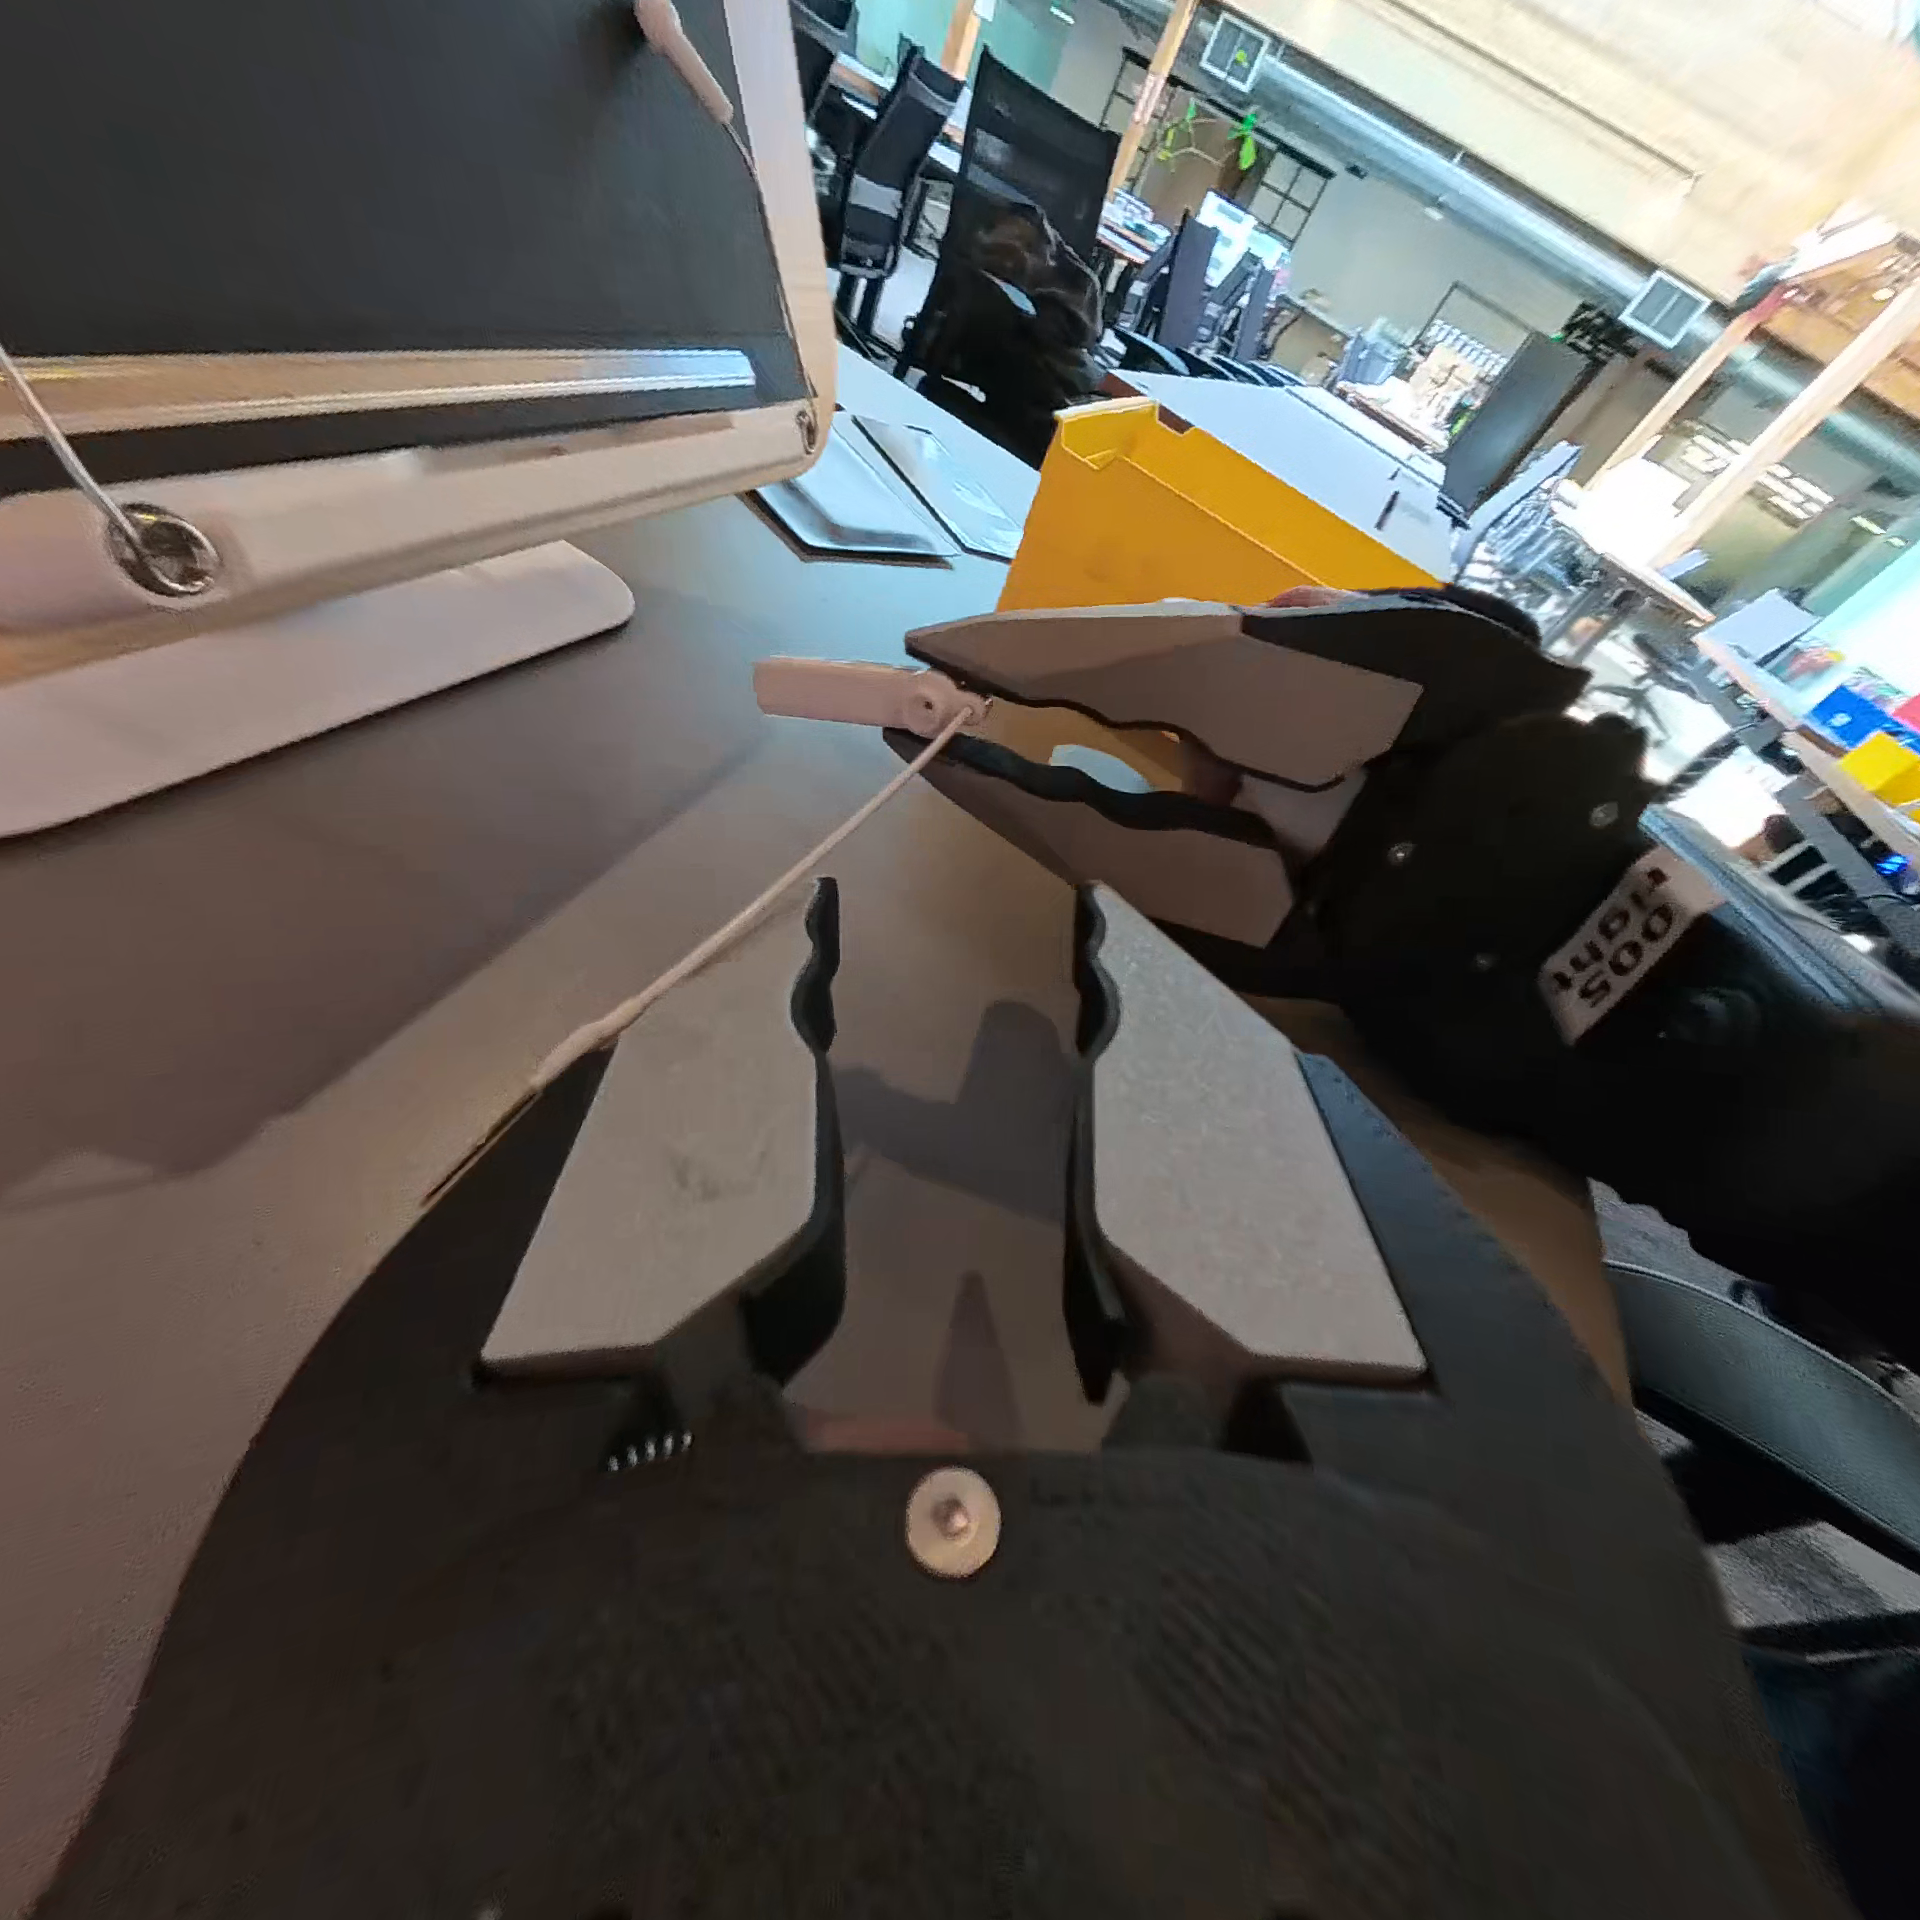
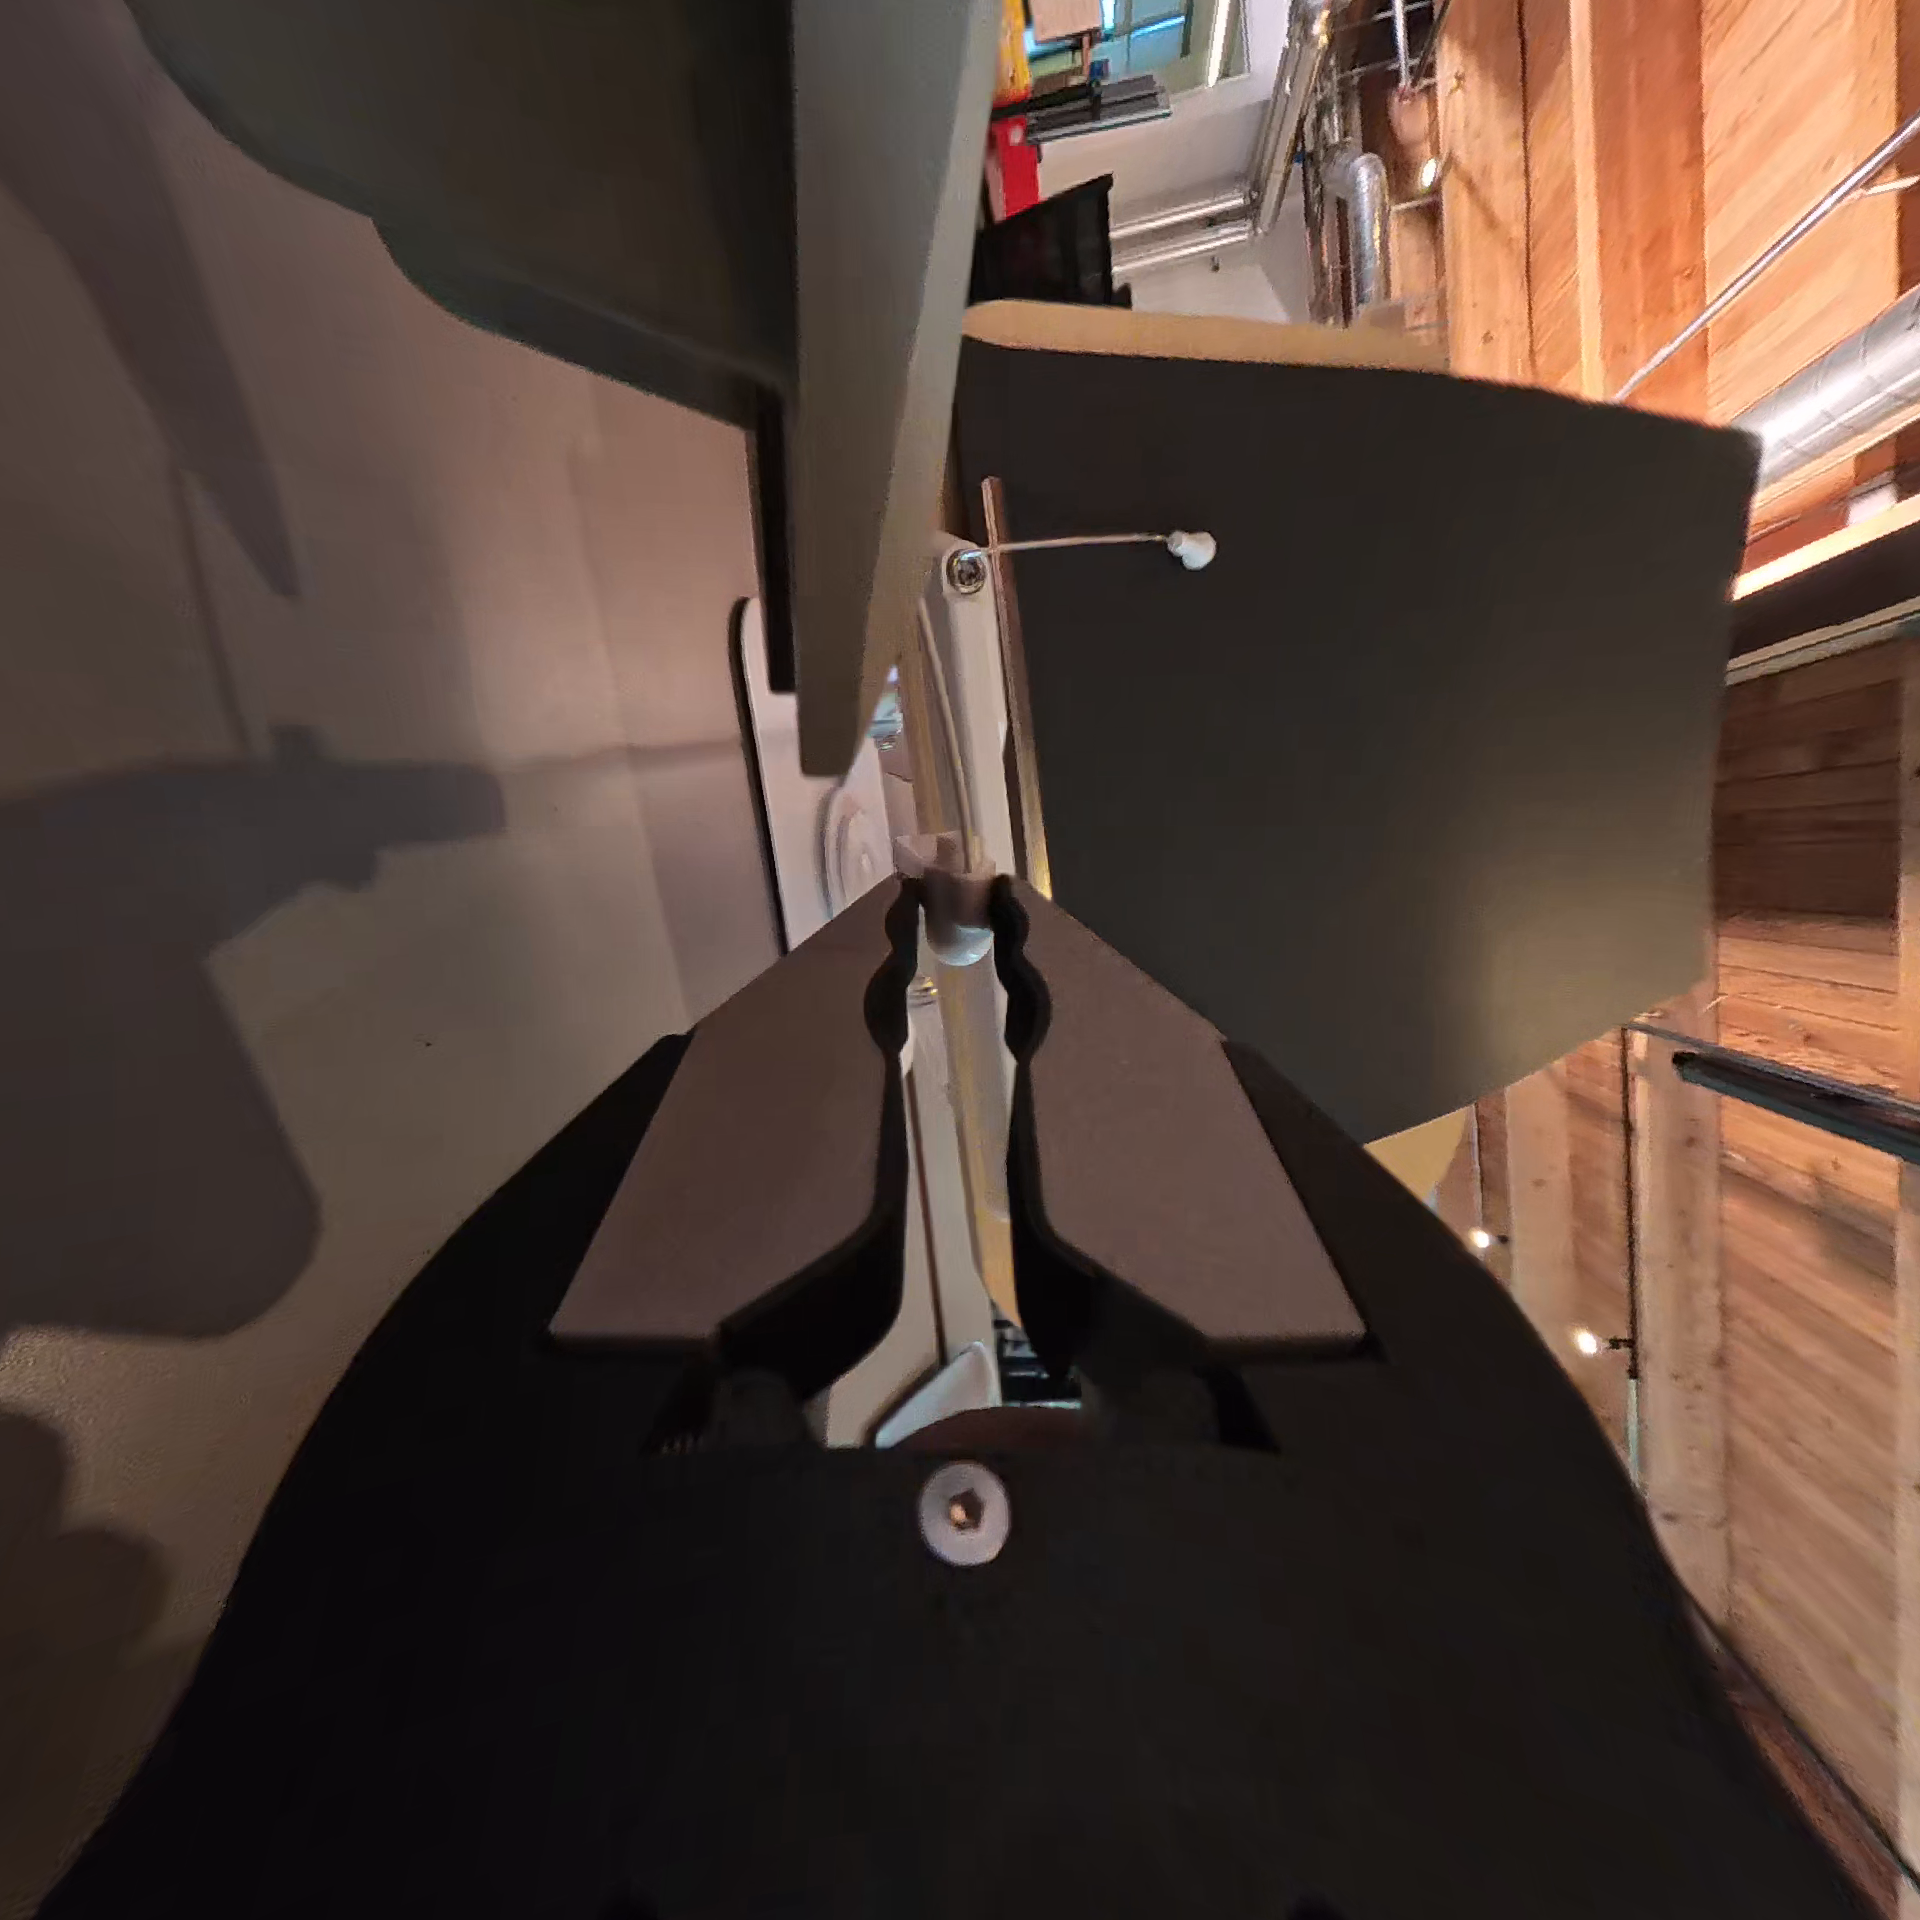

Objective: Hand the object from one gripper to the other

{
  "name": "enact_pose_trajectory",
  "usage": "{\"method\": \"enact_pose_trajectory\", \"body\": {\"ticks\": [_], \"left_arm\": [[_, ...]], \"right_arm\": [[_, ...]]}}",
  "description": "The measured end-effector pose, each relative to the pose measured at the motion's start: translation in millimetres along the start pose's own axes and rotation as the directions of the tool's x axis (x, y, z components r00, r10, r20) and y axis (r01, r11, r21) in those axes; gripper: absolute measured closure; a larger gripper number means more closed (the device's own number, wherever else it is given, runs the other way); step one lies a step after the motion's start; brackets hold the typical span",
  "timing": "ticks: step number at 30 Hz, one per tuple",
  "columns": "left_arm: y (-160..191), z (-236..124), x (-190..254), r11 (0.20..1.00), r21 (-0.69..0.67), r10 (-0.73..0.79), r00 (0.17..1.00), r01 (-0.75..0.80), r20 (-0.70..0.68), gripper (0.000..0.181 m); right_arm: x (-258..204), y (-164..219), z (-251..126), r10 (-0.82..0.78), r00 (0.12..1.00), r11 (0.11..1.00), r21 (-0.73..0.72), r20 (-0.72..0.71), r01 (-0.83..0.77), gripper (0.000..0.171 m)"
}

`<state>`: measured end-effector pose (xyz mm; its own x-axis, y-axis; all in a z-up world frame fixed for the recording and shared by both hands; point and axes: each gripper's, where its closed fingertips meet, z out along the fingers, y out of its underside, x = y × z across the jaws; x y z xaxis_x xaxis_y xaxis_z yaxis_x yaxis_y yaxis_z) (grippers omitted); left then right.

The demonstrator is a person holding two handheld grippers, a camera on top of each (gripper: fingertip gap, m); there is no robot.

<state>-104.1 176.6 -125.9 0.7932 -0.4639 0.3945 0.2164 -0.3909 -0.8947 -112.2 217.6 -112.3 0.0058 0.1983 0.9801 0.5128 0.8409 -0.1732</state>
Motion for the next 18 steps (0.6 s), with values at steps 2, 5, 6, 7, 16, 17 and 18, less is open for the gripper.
{"method": "enact_pose_trajectory", "body": {"ticks": [2, 5, 6, 7, 16, 17, 18], "left_arm": [[1.8, 2.0, 3.0, 1.0, -0.011, 0.006, 1.0, -0.007, -0.01, 0.136], [2.4, 4.5, 8.3, 1.0, -0.012, 0.02, 1.0, -0.02, -0.022, 0.135], [1.8, 5.0, 9.4, 1.0, -0.007, 0.017, 1.0, -0.017, -0.025, 0.134], [1.1, 5.2, 9.2, 1.0, -0.003, 0.009, 1.0, -0.009, -0.025, 0.133], [-11.3, -3.7, 1.0, 0.992, 0.066, -0.104, 0.993, 0.107, -0.05, 0.127], [-11.6, -4.2, 1.2, 0.991, 0.065, -0.11, 0.992, 0.114, -0.057, 0.128], [-11.7, -4.6, 2.1, 0.99, 0.065, -0.12, 0.99, 0.125, -0.068, 0.129]], "right_arm": [[2.0, -6.3, -2.4, -0.026, 1.0, 1.0, 0.016, -0.017, 0.026, 0.16], [-1.7, -16.6, -3.4, -0.07, 0.997, 0.997, 0.034, -0.02, 0.071, 0.16], [-4.6, -19.7, -3.4, -0.088, 0.996, 0.995, 0.04, -0.016, 0.089, 0.16], [-6.9, -22.8, -3.5, -0.105, 0.994, 0.993, 0.048, -0.016, 0.105, 0.16], [-5.1, -34.5, -8.6, -0.132, 0.99, 0.985, 0.107, -0.046, 0.136, 0.161], [-4.6, -35.5, -9.0, -0.132, 0.99, 0.984, 0.11, -0.051, 0.137, 0.161], [-3.9, -36.3, -9.3, -0.131, 0.99, 0.984, 0.115, -0.056, 0.137, 0.161]]}}
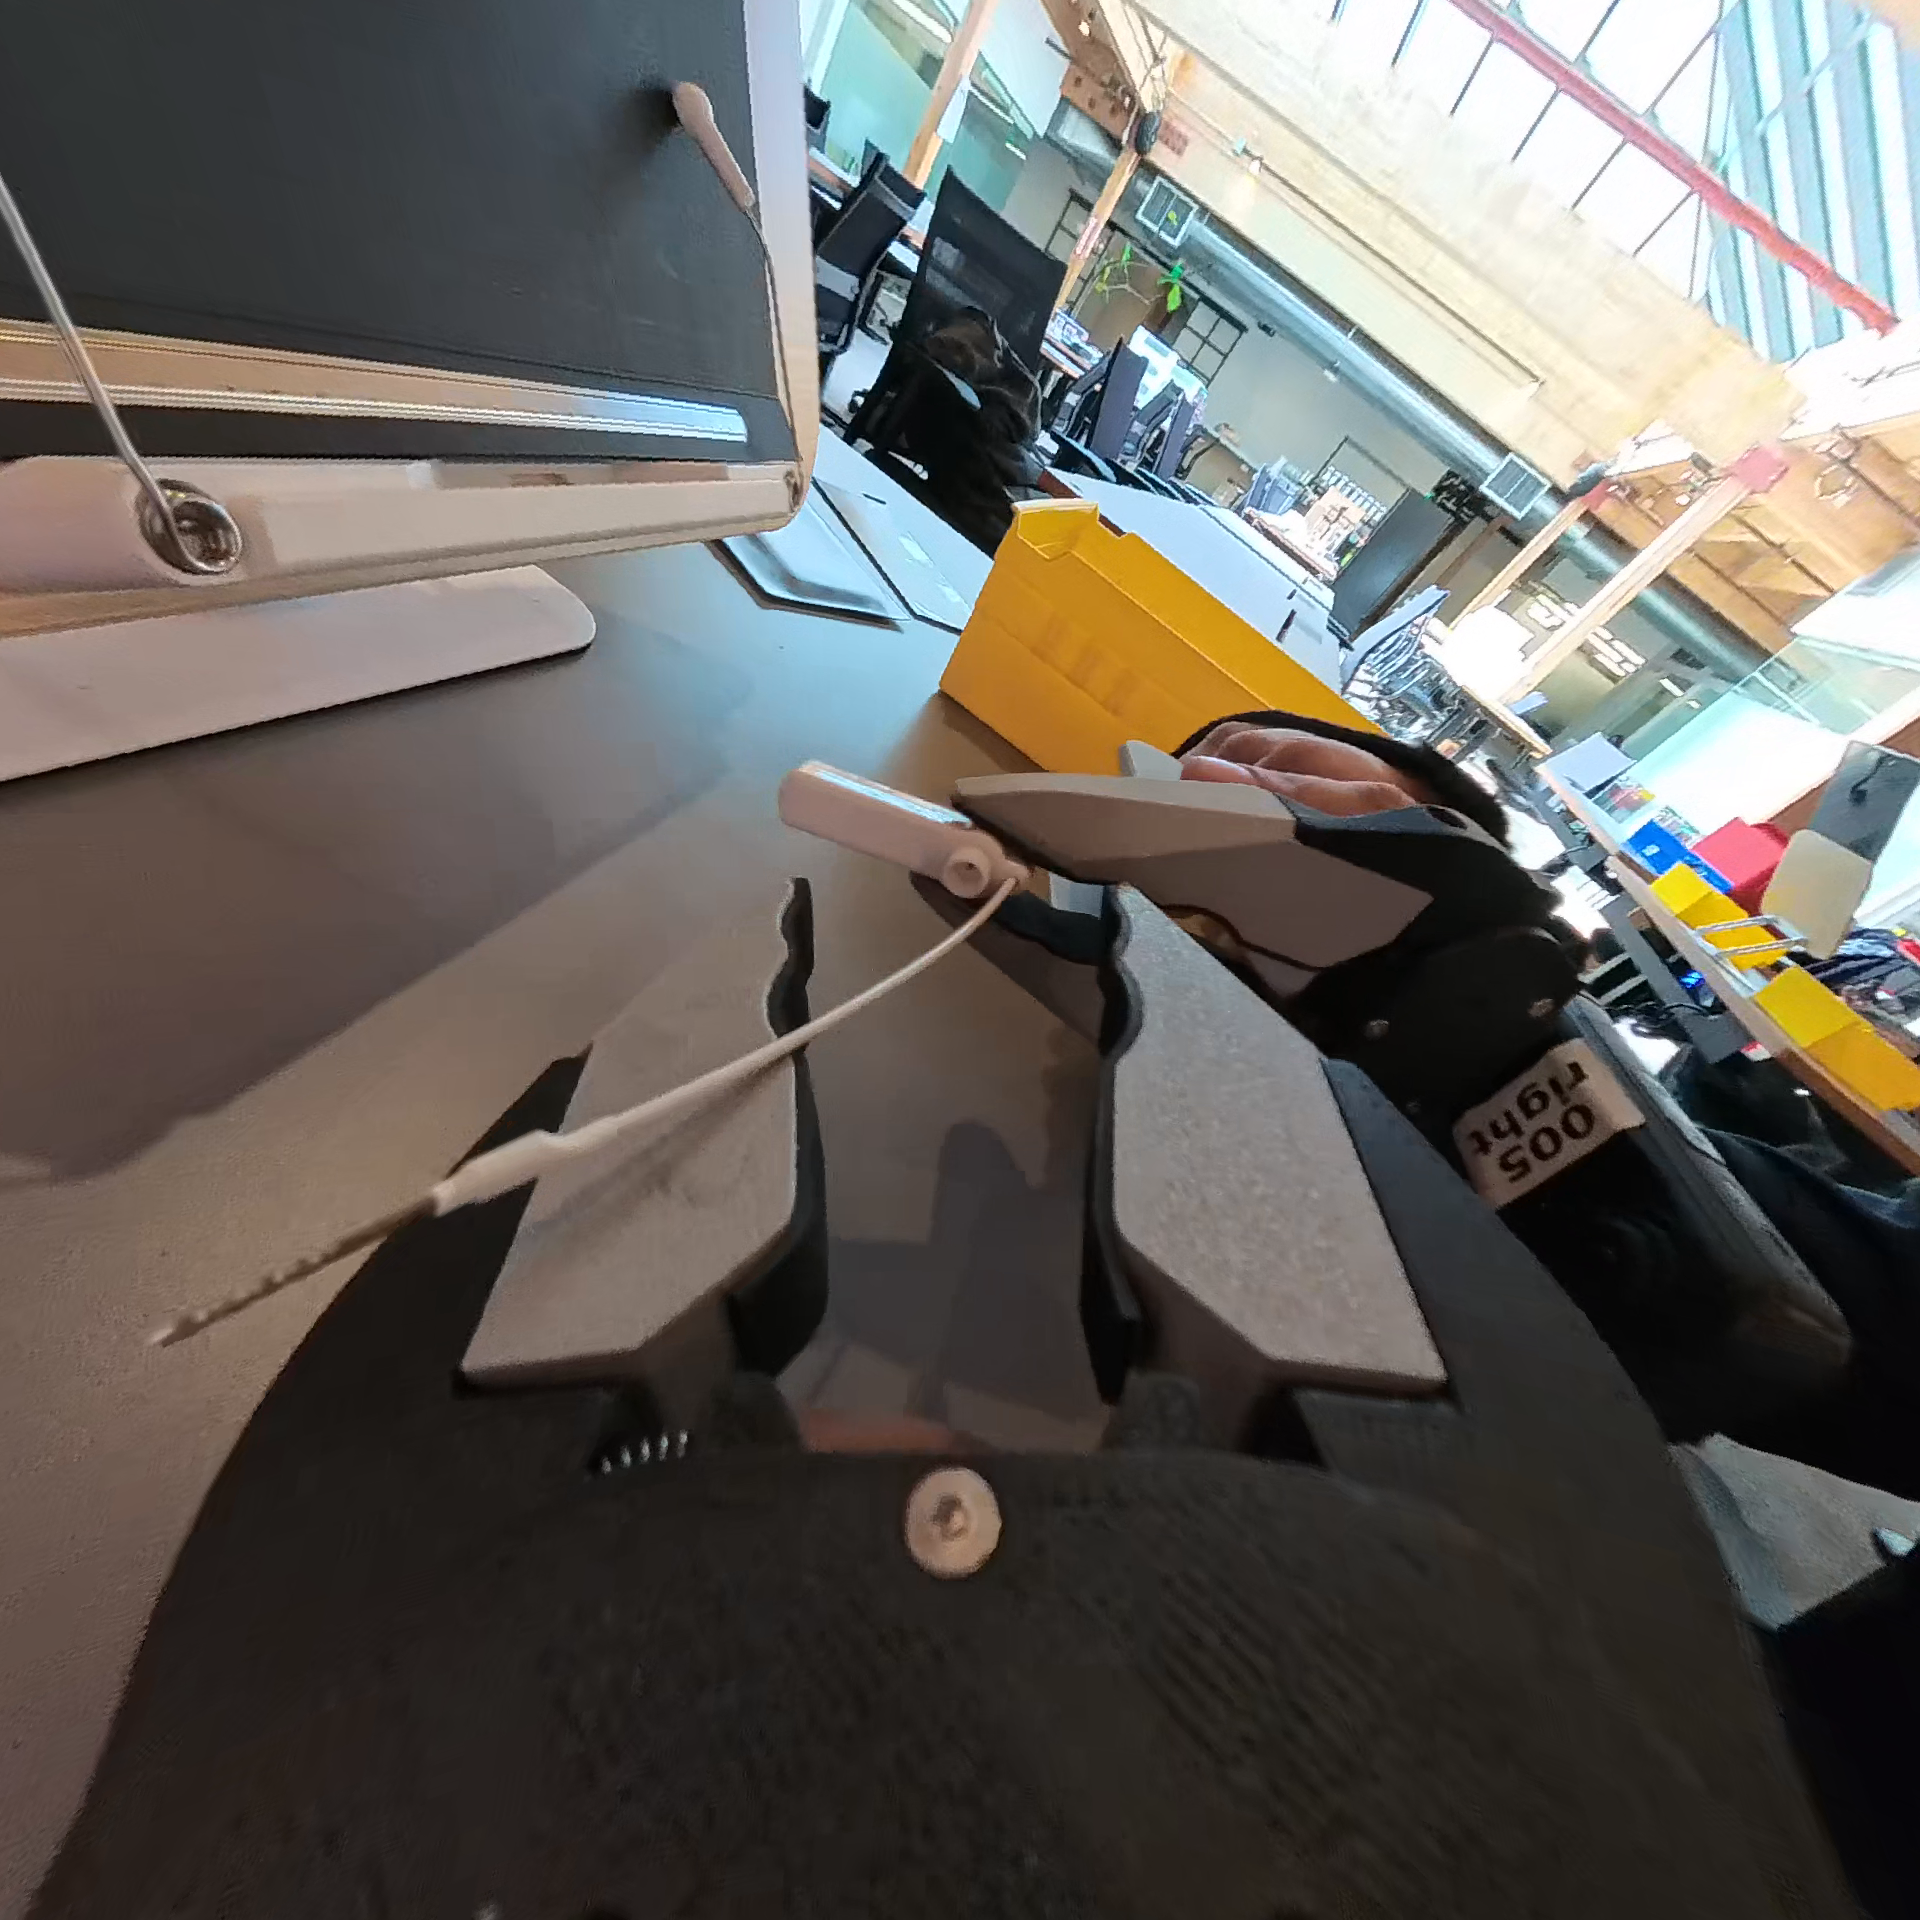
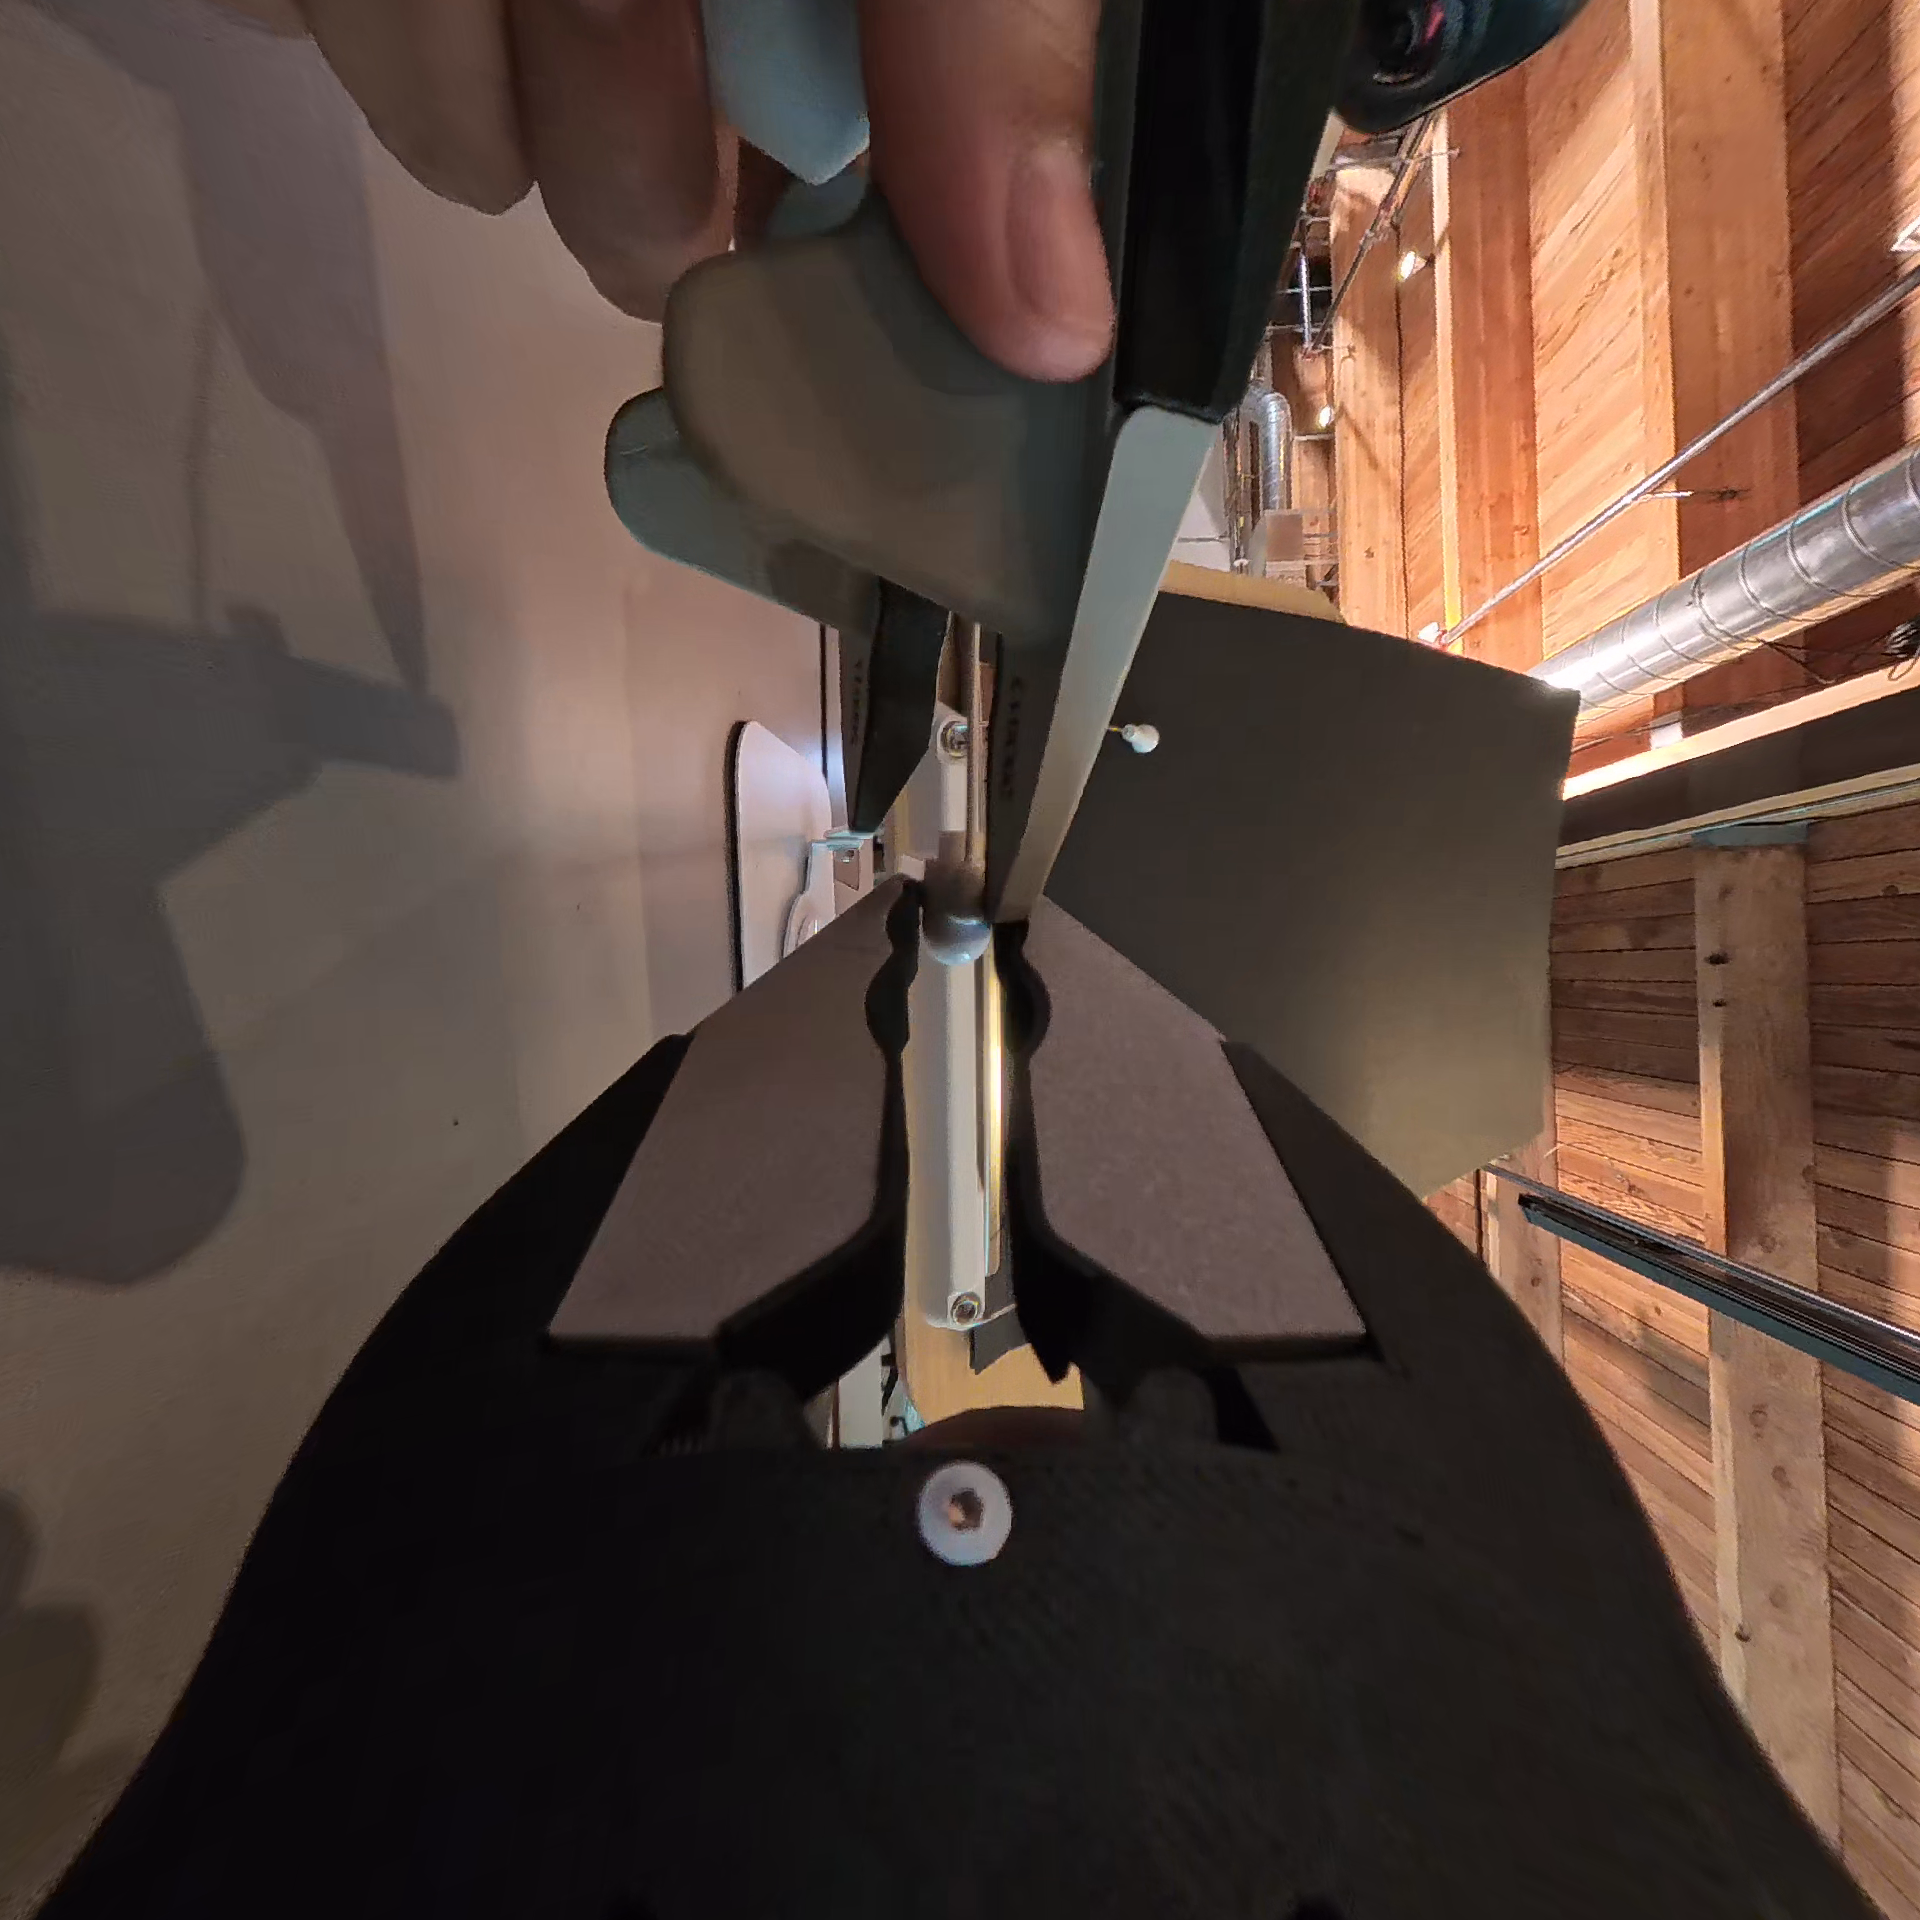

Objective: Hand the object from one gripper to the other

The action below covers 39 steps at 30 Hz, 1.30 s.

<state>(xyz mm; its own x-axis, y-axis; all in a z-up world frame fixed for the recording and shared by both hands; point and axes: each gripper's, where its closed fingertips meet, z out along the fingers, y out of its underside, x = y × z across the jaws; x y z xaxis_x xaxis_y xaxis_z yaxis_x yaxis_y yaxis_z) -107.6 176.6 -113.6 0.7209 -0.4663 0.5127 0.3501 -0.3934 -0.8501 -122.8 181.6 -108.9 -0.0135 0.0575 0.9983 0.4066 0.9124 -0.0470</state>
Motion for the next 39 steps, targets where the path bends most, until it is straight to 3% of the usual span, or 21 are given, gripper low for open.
{"method": "enact_pose_trajectory", "body": {"ticks": [5, 9, 12, 16, 19, 23, 27, 30, 32, 35, 37, 39], "left_arm": [[-20.8, -12.4, 13.6, 0.968, 0.089, -0.212, 0.955, 0.235, -0.209, 0.13], [-17.9, -15.0, -2.7, 0.968, 0.083, -0.224, 0.965, 0.236, -0.136, 0.131], [-13.8, -10.4, 1.4, 0.962, 0.06, -0.253, 0.953, 0.266, -0.164, 0.128], [-14.7, -10.3, 5.2, 0.949, 0.067, -0.287, 0.933, 0.308, -0.217, 0.149], [-16.3, -12.2, -2.0, 0.963, 0.097, -0.236, 0.959, 0.252, -0.155, 0.167], [-27.7, -21.0, -2.1, 0.971, 0.16, -0.16, 0.979, 0.179, -0.123, 0.181], [-29.8, -22.2, 2.6, 0.975, 0.163, -0.13, 0.982, 0.152, -0.138, 0.181], [-25.8, -19.3, -0.9, 0.979, 0.144, -0.129, 0.985, 0.145, -0.112, 0.181], [-27.9, -22.5, -5.8, 0.983, 0.152, -0.091, 0.994, 0.1, -0.066, 0.181], [-30.7, -28.7, -15.9, 0.989, 0.139, 0.033, 0.997, -0.042, 0.068, 0.165], [-25.3, -26.2, -18.5, 0.99, 0.092, 0.098, 0.987, -0.11, 0.129, 0.151], [-12.0, -15.6, -9.8, 0.997, 0.031, 0.063, 0.996, -0.065, 0.06, 0.142]], "right_arm": [[8.6, -6.8, -5.9, 0.001, 0.999, 0.999, 0.049, -0.04, 0.001, 0.161], [11.1, -17.5, -8.7, 0.002, 0.998, 0.996, 0.091, -0.056, 0.003, 0.161], [9.3, -24.5, -9.6, -0.013, 0.998, 0.993, 0.115, -0.063, 0.021, 0.161], [3.5, -38.2, -13.7, -0.006, 0.999, 0.983, 0.183, -0.035, 0.012, 0.162], [4.5, -34.6, -12.6, 0.02, 0.999, 0.985, 0.173, -0.042, -0.013, 0.161], [3.7, -19.3, -8.0, 0.181, 0.983, 0.972, 0.147, 0.026, -0.183, 0.159], [-4.4, -9.3, -4.0, 0.355, 0.926, 0.92, 0.125, 0.13, -0.371, 0.159], [-4.4, -4.3, -1.9, 0.38, 0.915, 0.913, 0.106, 0.135, -0.395, 0.16], [-1.8, -3.5, -2.5, 0.417, 0.898, 0.894, 0.115, 0.138, -0.432, 0.16], [5.8, 3.3, -2.7, 0.516, 0.844, 0.84, 0.106, 0.15, -0.532, 0.16], [11.7, 7.6, -4.6, 0.489, 0.866, 0.858, 0.123, 0.105, -0.499, 0.16], [16.3, 9.6, -7.0, 0.351, 0.936, 0.929, 0.121, 0.013, -0.35, 0.16]]}}
